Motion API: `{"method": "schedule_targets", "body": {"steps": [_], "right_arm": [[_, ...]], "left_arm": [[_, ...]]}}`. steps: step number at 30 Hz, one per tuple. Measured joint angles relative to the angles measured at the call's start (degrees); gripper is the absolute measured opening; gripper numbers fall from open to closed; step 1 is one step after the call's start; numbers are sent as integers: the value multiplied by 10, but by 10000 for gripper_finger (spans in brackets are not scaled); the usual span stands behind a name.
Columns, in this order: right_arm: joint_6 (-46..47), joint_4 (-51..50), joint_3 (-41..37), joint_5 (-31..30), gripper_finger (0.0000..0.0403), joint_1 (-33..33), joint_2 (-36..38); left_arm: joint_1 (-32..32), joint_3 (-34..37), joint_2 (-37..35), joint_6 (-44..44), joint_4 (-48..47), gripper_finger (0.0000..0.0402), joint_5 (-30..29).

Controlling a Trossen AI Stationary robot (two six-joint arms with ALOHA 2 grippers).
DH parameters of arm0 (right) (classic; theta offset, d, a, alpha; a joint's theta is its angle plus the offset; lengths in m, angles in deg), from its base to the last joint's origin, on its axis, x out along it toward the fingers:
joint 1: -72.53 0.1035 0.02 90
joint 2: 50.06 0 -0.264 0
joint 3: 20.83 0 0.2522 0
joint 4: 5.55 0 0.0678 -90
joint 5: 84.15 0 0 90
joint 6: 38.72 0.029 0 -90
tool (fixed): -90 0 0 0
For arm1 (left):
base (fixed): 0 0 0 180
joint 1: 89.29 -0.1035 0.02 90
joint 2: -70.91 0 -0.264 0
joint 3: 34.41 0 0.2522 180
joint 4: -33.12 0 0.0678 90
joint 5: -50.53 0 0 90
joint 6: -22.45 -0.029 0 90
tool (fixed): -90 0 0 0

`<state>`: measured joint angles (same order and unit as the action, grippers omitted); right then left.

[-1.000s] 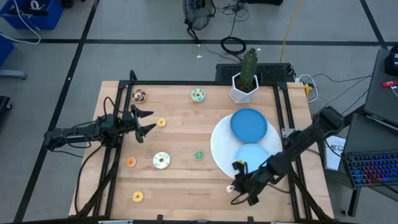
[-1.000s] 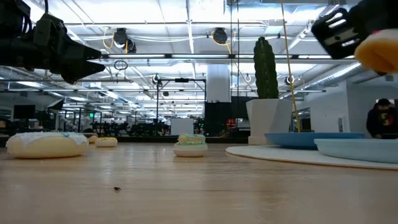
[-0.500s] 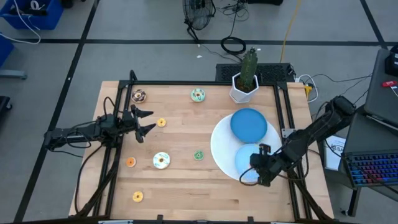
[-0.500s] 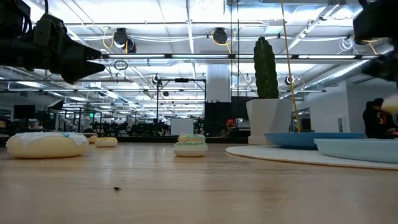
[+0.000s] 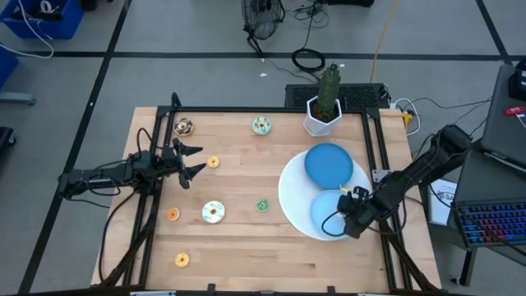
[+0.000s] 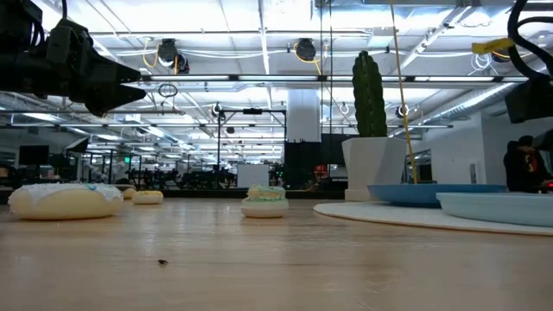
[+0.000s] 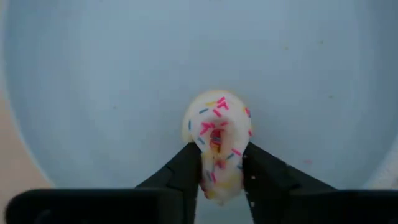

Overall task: Pick & Place donuts
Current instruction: Put the small white donut on the light blue plate, then put the small yellow donut on the light blue plate

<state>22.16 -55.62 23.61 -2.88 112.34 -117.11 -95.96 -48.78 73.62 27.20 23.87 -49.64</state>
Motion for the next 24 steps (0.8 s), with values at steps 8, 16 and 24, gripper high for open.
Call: {"method": "schedule_targets", "body": {"steps": [8,16,24], "right_arm": [[27,26,-1,15,202,0,34],[44,26,-1,12,243,0,56],[14,27,-1,13,240,-6,61]], "left_arm": [[0,0,0,0,0,310,0],[0,0,0,0,0,310,0],[0,0,0,0,0,310,0]]}}
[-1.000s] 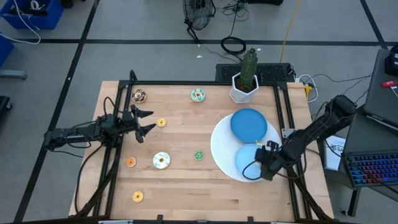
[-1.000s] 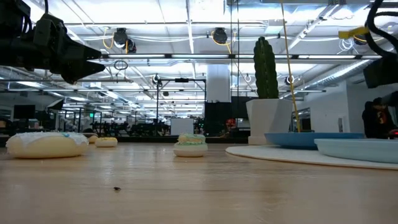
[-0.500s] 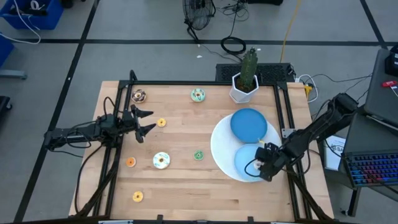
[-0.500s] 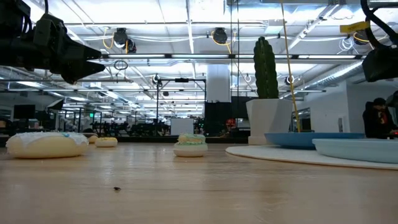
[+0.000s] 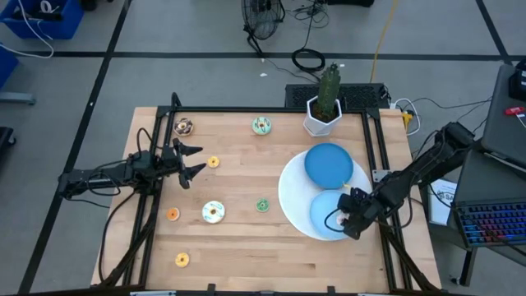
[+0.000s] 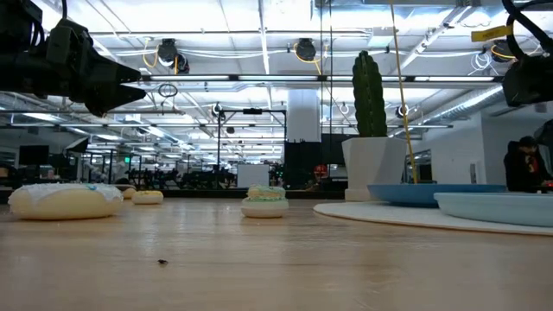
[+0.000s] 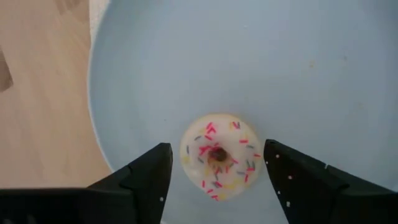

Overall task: Pick & Place donuts
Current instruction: Put the small yellow donut on the light blue plate

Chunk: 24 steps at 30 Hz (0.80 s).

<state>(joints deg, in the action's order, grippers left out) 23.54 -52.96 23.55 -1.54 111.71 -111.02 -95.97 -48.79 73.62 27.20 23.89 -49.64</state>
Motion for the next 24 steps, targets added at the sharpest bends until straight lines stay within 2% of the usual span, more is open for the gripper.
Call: {"method": "schedule_targets", "body": {"steps": [6,11,15,24], "right_arm": [[-18,0,0,9,222,-2,37],[-46,3,0,47,212,-2,95],[-82,9,1,47,212,-1,139],[-145,96,-32,46,211,-1,176]], "left_arm": [[0,0,0,0,0,310,0],[0,0,0,0,0,310,0],[0,0,0,0,0,310,0],[0,0,0,0,0,310,0]]}}
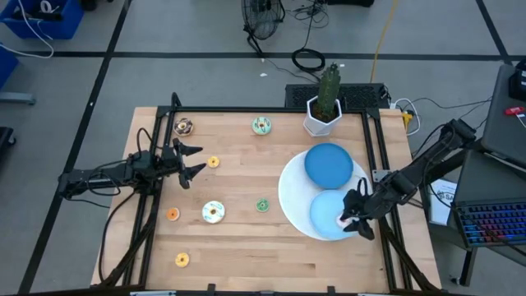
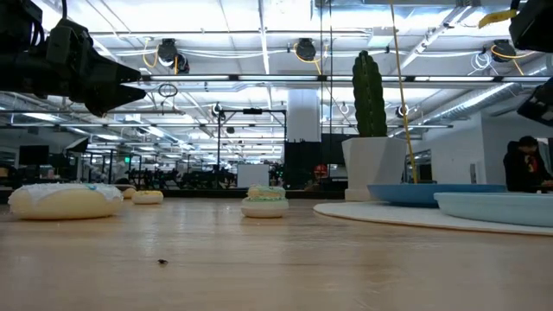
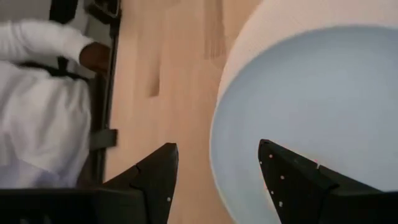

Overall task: Pick & Place donuts
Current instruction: Put the small yellow donut on the light blue plate

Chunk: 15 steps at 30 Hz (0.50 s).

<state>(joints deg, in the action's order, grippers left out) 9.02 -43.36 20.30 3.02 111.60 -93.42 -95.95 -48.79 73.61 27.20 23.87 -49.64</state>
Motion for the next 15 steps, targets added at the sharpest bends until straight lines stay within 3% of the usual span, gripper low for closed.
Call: {"method": "schedule_targets", "body": {"steps": [3,7,10,15], "right_arm": [[-54,5,-7,-6,211,0,0],[-151,63,-24,-63,213,0,10],[-260,139,-37,-57,214,-2,27],[-357,190,-39,-23,211,-31,77]], "left_arm": [[0,0,0,0,0,310,0],[0,0,0,0,0,310,0],[0,0,0,0,0,310,0],[0,0,0,0,0,310,0]]}}
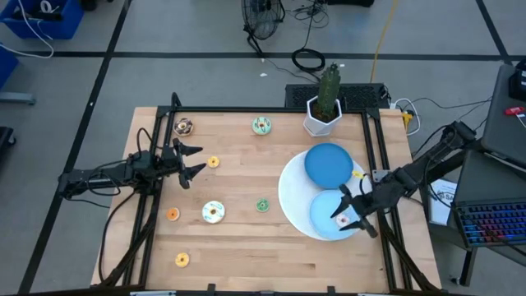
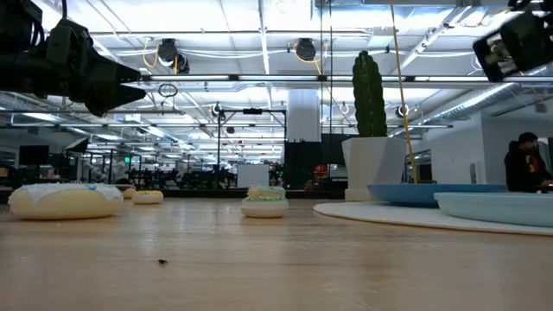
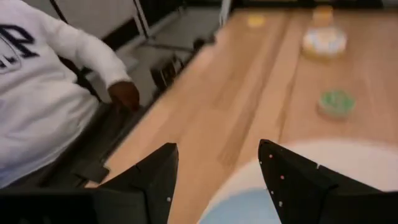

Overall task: Pick & Place donuts
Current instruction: Put the small yellow donut on the light blue plate

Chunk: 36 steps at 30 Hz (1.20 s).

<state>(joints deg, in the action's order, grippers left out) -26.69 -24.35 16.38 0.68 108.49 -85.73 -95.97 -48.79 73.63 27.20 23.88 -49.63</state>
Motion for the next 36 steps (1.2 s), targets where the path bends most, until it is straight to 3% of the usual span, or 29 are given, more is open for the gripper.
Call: {"method": "schedule_targets", "body": {"steps": [3,10,16,24,36], "right_arm": [[-53,14,-1,24,211,-26,29],[-158,149,-58,25,214,-101,77],[-158,146,-63,27,211,-187,141],[-157,96,-63,124,214,-291,225],[-175,15,-63,142,215,-353,340]], "left_arm": [[0,0,0,0,0,310,0],[0,0,0,0,0,310,0],[0,0,0,0,0,310,0],[0,0,0,0,0,310,0],[0,0,0,0,0,310,0]]}}
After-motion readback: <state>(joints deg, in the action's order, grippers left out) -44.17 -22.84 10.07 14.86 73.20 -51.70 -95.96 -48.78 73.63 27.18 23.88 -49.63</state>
